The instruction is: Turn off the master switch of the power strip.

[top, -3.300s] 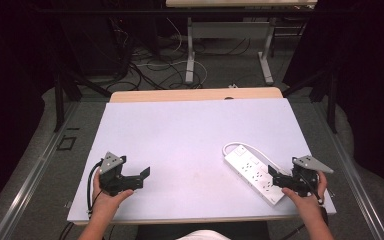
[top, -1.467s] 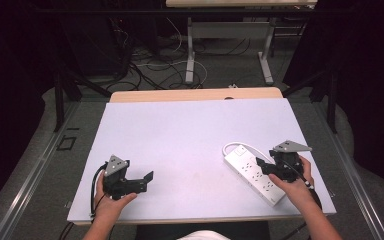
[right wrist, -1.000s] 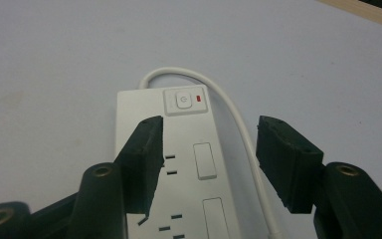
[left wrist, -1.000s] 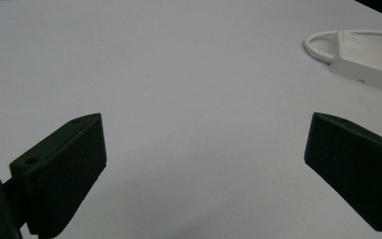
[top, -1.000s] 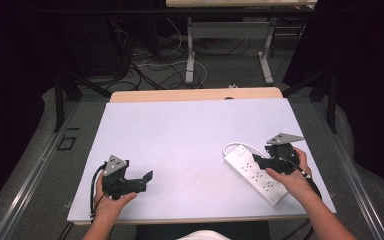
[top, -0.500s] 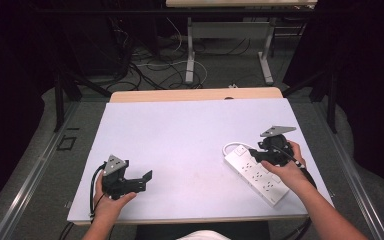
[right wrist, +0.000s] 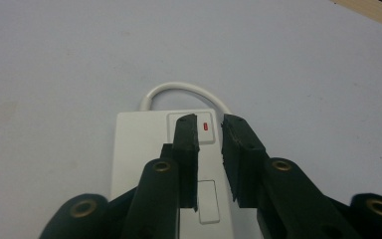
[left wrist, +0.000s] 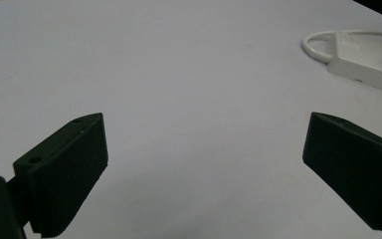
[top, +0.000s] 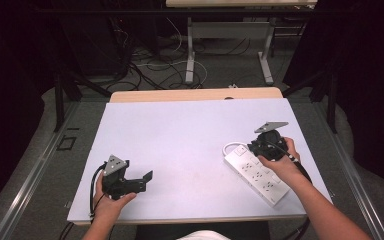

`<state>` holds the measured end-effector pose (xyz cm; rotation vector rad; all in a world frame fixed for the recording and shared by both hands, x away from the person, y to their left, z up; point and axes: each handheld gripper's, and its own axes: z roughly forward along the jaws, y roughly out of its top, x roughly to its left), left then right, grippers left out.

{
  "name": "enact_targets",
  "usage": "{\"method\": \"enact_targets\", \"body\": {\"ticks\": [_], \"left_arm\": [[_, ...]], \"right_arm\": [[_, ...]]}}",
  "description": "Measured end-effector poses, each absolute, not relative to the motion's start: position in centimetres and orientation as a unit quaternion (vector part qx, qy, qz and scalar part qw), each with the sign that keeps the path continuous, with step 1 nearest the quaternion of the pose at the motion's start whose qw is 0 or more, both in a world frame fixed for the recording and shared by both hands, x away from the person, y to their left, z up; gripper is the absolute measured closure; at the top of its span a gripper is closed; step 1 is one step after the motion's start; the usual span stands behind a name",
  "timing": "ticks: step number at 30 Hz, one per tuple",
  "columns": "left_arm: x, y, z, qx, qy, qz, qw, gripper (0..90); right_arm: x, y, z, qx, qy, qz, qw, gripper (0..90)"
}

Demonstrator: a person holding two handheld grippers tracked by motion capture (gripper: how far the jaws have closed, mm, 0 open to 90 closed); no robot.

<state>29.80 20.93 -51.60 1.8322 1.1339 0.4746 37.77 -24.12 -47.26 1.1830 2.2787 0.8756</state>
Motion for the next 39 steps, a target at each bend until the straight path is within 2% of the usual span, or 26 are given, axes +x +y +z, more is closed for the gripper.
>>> {"method": "enact_targets", "body": {"ticks": [8,28,39], "left_arm": [[29.8,21.0,-51.7,0.740,0.461,0.193,0.450,3.8],[29.9,21.2,-51.6,0.738,0.461,0.194,0.453,3.7],[29.9,21.2,-51.6,0.739,0.464,0.190,0.450,3.8]], "right_arm": [[38.8,-23.4,-47.6,0.415,0.831,0.306,0.207,90.0],[41.3,-21.4,-49.6,0.423,0.850,0.270,0.158,90.0],[42.2,-21.1,-50.7,0.425,0.856,0.252,0.154,90.0]]}}
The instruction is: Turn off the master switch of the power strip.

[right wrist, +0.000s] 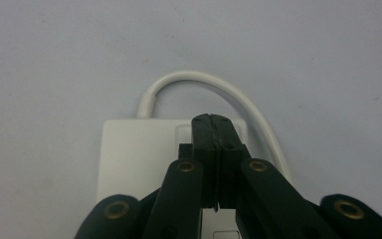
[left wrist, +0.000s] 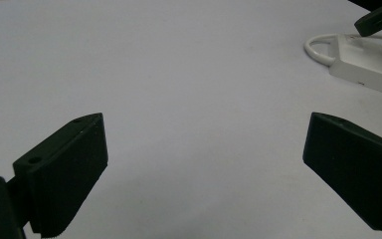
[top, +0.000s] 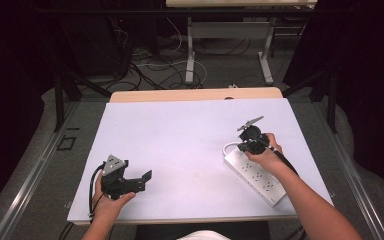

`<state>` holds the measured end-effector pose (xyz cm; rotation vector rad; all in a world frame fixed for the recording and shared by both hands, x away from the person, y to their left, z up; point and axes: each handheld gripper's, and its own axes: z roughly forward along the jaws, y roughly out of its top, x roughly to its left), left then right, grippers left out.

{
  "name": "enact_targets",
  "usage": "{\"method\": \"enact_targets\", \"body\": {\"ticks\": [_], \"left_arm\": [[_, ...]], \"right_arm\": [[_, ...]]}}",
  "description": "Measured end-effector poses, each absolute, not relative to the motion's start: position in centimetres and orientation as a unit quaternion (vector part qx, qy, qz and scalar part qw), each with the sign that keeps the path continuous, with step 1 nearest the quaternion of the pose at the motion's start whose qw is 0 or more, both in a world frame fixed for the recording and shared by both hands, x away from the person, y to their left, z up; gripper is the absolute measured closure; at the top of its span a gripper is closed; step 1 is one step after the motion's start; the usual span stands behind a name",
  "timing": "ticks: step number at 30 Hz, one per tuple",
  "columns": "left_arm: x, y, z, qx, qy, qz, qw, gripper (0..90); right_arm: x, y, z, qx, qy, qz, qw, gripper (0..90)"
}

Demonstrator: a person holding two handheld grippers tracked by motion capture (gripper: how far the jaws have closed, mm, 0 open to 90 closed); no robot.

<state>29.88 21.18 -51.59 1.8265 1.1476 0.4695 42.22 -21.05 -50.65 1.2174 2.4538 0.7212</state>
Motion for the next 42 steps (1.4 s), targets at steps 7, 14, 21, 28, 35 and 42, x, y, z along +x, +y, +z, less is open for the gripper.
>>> {"method": "enact_targets", "body": {"ticks": [7,14,21,28,35,42], "left_arm": [[29.9,21.1,-51.6,0.739,0.467,0.185,0.448,3.8],[29.9,21.2,-51.6,0.738,0.469,0.185,0.448,3.8],[29.9,21.1,-51.6,0.738,0.470,0.185,0.448,3.8],[29.9,21.1,-51.6,0.739,0.469,0.186,0.447,3.8],[29.9,21.4,-51.5,0.735,0.473,0.186,0.448,3.8],[30.0,21.4,-51.6,0.736,0.475,0.185,0.446,3.8]], "right_arm": [[42.7,-20.8,-51.3,0.436,0.854,0.241,0.150,90.0],[42.9,-21.0,-51.5,0.434,0.855,0.241,0.150,90.0],[42.9,-20.9,-51.6,0.423,0.860,0.240,0.156,90.0],[42.7,-20.6,-51.8,0.421,0.859,0.239,0.168,90.0],[42.6,-20.7,-51.5,0.440,0.849,0.245,0.159,90.0],[42.6,-20.7,-51.4,0.433,0.850,0.256,0.156,86.1]]}}
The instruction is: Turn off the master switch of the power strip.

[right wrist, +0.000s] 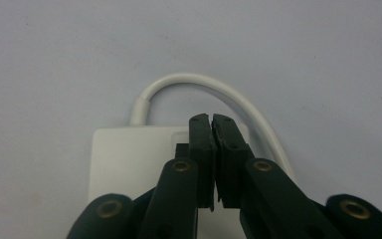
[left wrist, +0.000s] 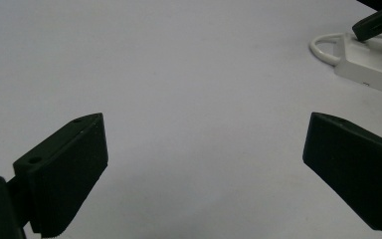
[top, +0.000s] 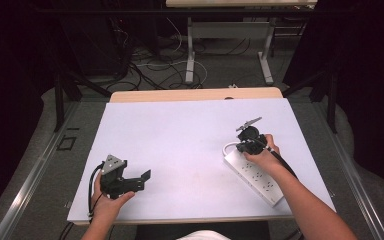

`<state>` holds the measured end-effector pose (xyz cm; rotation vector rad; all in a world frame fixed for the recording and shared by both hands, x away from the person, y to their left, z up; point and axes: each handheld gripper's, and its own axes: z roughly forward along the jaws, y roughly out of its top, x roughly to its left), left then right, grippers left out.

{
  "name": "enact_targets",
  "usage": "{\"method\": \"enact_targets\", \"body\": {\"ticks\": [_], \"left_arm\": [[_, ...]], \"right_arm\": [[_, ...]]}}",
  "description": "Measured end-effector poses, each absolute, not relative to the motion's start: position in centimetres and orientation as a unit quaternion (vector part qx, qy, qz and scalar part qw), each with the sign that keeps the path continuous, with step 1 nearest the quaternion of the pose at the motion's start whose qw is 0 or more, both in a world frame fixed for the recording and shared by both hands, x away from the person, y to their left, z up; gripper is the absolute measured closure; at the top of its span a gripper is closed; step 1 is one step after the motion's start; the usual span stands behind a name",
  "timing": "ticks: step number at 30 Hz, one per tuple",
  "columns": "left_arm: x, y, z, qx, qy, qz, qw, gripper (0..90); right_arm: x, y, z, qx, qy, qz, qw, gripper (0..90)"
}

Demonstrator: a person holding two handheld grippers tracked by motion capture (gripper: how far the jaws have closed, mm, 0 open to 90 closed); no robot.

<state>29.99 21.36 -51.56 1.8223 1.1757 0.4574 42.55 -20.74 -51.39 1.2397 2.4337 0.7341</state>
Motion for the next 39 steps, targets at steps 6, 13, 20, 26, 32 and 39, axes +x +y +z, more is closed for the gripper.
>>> {"method": "enact_targets", "body": {"ticks": [6,13,20,26,32,39], "left_arm": [[30.1,21.4,-51.7,0.737,0.475,0.183,0.445,3.8],[30.1,21.4,-51.7,0.735,0.477,0.185,0.445,3.8],[30.0,21.4,-51.7,0.735,0.479,0.184,0.444,3.8],[30.1,21.5,-51.7,0.734,0.480,0.183,0.444,3.8],[30.1,21.5,-51.7,0.734,0.481,0.184,0.444,3.8],[30.1,21.5,-51.7,0.734,0.480,0.185,0.444,3.8]], "right_arm": [[42.4,-20.8,-51.1,0.437,0.843,0.269,0.161,78.4],[42.3,-21.0,-50.8,0.450,0.833,0.281,0.156,64.6],[42.3,-21.3,-50.4,0.458,0.825,0.291,0.158,49.8],[42.2,-21.4,-50.1,0.465,0.822,0.293,0.151,42.6],[41.9,-21.1,-49.7,0.462,0.824,0.294,0.145,31.2],[41.5,-20.7,-49.7,0.459,0.826,0.294,0.143,15.1]]}}
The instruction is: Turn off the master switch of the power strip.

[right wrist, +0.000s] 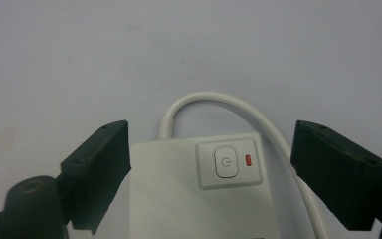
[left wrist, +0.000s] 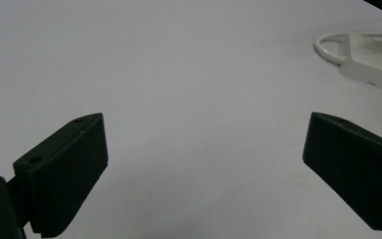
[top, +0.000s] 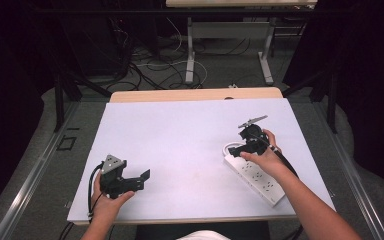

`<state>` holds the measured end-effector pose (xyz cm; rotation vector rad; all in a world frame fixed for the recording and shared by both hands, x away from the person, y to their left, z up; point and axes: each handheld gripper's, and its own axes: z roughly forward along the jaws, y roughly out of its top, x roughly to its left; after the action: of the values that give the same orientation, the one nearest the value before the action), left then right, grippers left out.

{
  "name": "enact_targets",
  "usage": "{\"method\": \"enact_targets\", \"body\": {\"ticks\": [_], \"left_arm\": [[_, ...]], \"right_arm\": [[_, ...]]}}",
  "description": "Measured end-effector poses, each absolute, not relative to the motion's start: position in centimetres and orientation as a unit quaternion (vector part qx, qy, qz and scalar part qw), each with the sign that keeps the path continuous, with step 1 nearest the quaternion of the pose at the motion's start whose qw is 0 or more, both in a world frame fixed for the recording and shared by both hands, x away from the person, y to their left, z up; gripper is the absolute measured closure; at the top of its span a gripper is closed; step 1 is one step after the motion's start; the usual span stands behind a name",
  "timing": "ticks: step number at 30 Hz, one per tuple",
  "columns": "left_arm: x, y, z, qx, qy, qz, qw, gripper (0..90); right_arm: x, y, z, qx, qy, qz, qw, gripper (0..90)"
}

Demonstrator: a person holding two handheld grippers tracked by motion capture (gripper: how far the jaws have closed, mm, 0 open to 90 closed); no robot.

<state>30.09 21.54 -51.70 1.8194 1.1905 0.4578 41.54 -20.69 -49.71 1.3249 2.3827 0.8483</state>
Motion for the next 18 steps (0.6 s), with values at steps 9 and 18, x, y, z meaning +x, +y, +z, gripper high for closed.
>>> {"method": "enact_targets", "body": {"ticks": [9,18], "left_arm": [[30.1,21.5,-51.7,0.734,0.480,0.185,0.444,3.8],[30.1,21.6,-51.7,0.734,0.480,0.185,0.443,3.8]], "right_arm": [[40.8,-20.5,-49.1,0.453,0.822,0.303,0.166,0.0],[40.2,-20.4,-48.6,0.446,0.826,0.300,0.173,0.0]]}}
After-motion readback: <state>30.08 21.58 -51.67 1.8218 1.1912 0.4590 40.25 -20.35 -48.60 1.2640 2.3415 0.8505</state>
